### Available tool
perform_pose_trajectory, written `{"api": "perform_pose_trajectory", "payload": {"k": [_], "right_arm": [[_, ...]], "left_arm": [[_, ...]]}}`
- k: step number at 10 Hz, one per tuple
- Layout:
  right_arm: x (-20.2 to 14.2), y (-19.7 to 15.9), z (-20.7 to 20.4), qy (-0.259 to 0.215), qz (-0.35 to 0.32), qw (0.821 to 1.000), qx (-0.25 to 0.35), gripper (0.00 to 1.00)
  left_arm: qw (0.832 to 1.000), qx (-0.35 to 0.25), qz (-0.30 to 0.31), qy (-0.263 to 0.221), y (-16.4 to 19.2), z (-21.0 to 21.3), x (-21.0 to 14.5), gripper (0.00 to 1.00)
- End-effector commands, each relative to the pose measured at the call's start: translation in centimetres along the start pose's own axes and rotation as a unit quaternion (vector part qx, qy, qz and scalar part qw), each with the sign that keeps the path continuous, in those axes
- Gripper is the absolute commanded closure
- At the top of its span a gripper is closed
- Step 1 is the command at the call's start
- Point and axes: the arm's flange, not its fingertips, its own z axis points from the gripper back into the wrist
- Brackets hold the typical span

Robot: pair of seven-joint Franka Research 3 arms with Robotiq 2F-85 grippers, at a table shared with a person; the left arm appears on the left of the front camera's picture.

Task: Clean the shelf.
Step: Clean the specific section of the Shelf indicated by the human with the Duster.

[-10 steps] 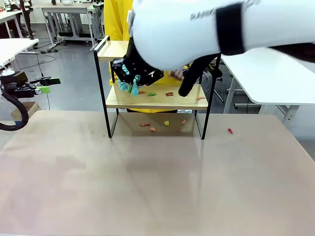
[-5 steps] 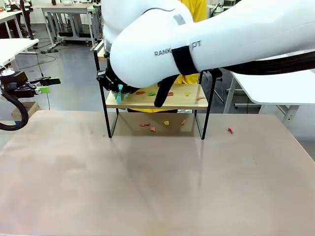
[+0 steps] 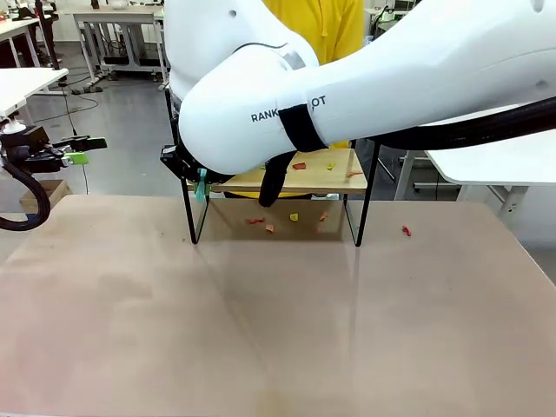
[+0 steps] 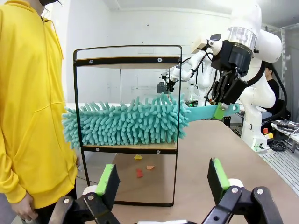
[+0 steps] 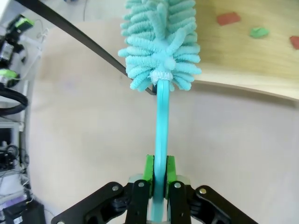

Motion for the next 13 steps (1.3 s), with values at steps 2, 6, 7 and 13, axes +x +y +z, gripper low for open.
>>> {"api": "perform_pose_trajectory", "payload": {"k": [2,6,7,13], "right_arm": [[0.1,-0.2,0.0,0.001,-0.002,1.0,-0.004,0.87],[-0.8,-3.8,-0.1,0.026,-0.022,0.999,-0.005,0.87],[-1.2,-5.5,-0.5,0.041,-0.022,0.999,-0.008,0.87],[-3.6,-21.8,4.2,0.043,-0.094,0.995,0.013,0.87]], "left_arm": [[1.0,0.001,-0.005,-0.001,-0.2,-0.1,0.2,0.0],[1.0,0.001,-0.005,-0.001,-0.2,-0.1,0.2,0.0],[1.0,0.001,-0.005,-0.001,-0.2,-0.1,0.2,0.0],[1.0,0.001,-0.005,-0.001,-0.2,-0.1,0.2,0.0]]}}
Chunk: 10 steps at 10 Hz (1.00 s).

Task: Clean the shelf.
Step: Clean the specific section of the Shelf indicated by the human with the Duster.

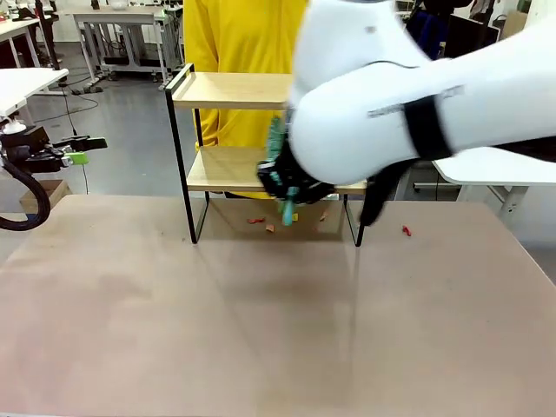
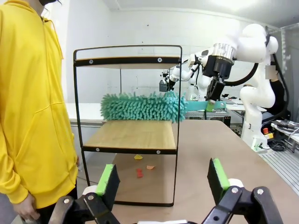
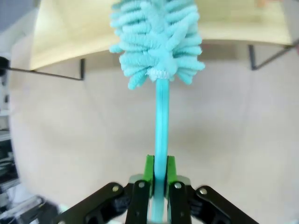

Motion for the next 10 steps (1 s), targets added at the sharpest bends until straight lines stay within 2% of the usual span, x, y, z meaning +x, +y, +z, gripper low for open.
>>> {"api": "perform_pose_trajectory", "payload": {"k": [1,2,3,4,5,6,10], "right_arm": [[-0.7,-7.2,2.2,0.004,-0.018,1.0,0.017,0.87],[-0.8,-9.1,3.2,0.01,-0.009,0.999,0.03,0.87],[-1.0,-10.2,3.8,0.008,-0.01,1.0,0.018,0.87],[-1.3,-10.5,4.1,0.007,-0.002,1.0,0.016,0.87],[-2.1,-9.0,5.1,-0.022,0.059,0.997,0.055,0.87],[-0.8,-10.2,3.7,0.0,-0.018,1.0,0.012,0.87],[-0.8,-10.2,3.7,0.0,-0.018,1.0,0.012,0.87]], "left_arm": [[1.0,0.001,-0.005,-0.001,-0.3,-0.1,0.2,0.0],[1.0,0.001,-0.005,-0.001,-0.3,-0.1,0.2,0.0],[1.0,0.001,-0.005,-0.001,-0.3,-0.1,0.2,0.0],[1.0,0.001,-0.005,-0.001,-0.3,-0.1,0.2,0.0],[1.0,0.001,-0.005,-0.001,-0.3,-0.1,0.2,0.0],[1.0,0.001,-0.005,-0.001,-0.3,-0.1,0.2,0.0],[1.0,0.001,-0.005,-0.001,-0.3,-0.1,0.2,0.0]]}}
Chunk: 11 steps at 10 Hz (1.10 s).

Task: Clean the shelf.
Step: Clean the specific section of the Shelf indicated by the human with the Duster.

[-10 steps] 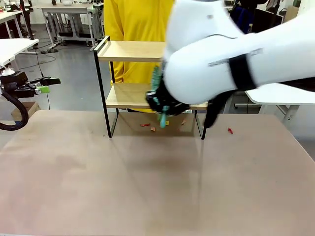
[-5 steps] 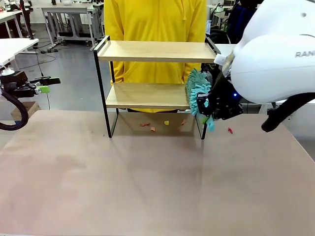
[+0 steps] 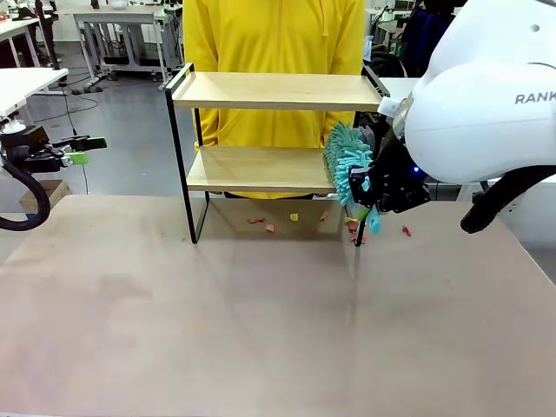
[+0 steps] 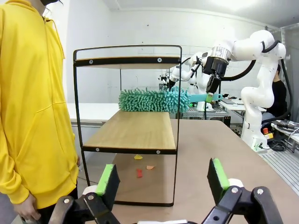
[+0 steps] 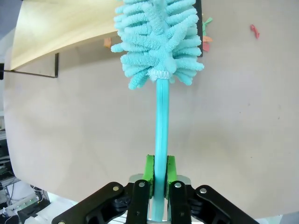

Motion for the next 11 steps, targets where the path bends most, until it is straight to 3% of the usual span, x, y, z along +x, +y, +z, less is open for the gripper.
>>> {"api": "perform_pose_trajectory", "payload": {"k": [1,4,8,11], "right_arm": [[0.0,0.4,0.0,0.003,-0.014,1.0,0.006,0.87],[-0.5,-2.6,1.3,-0.028,-0.004,0.999,-0.015,0.87],[-3.2,-4.1,5.7,-0.031,0.096,0.995,0.008,0.87],[-5.7,-5.9,10.7,-0.017,0.185,0.981,0.059,0.87]], "left_arm": [[1.0,0.001,-0.005,-0.002,-0.3,-0.1,0.2,0.0],[1.0,0.001,-0.005,-0.002,-0.3,-0.1,0.2,0.0],[1.0,0.001,-0.005,-0.002,-0.3,-0.1,0.2,0.0],[1.0,0.001,-0.005,-0.002,-0.3,-0.1,0.2,0.0]]}}
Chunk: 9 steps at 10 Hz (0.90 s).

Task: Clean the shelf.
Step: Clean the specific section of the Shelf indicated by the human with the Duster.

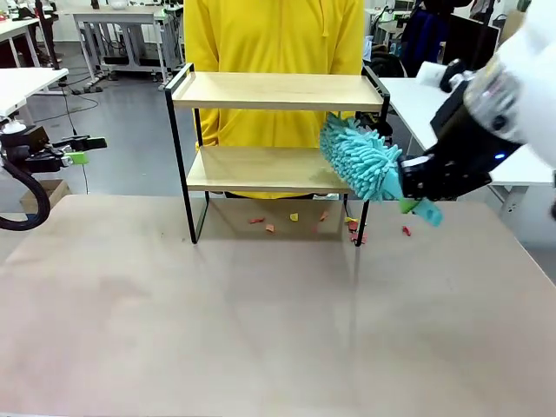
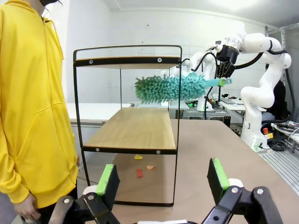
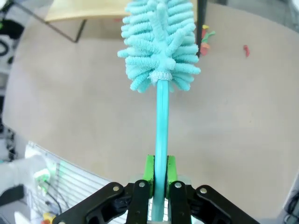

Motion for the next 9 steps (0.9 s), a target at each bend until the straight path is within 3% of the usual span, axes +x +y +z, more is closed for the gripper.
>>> {"api": "perform_pose_trajectory", "payload": {"k": [1,3,5,7,9], "right_arm": [[-1.5,-2.0,2.3,0.02,0.067,0.996,0.064,0.87],[-2.0,-2.4,3.9,0.059,0.145,0.98,0.121,0.87],[-2.2,-3.0,4.6,0.123,0.223,0.952,0.168,0.87],[-2.9,-3.9,4.4,0.199,0.302,0.919,0.155,0.87],[-4.2,-6.3,3.2,0.247,0.342,0.899,0.117,0.87]], "left_arm": [[1.0,0.001,-0.005,-0.002,-0.3,-0.1,0.2,0.0],[1.0,0.001,-0.005,-0.002,-0.3,-0.1,0.2,0.0],[1.0,0.001,-0.005,-0.002,-0.3,-0.1,0.2,0.0],[1.0,0.001,-0.005,-0.002,-0.3,-0.1,0.2,0.0],[1.0,0.001,-0.005,-0.002,-0.3,-0.1,0.2,0.0]]}}
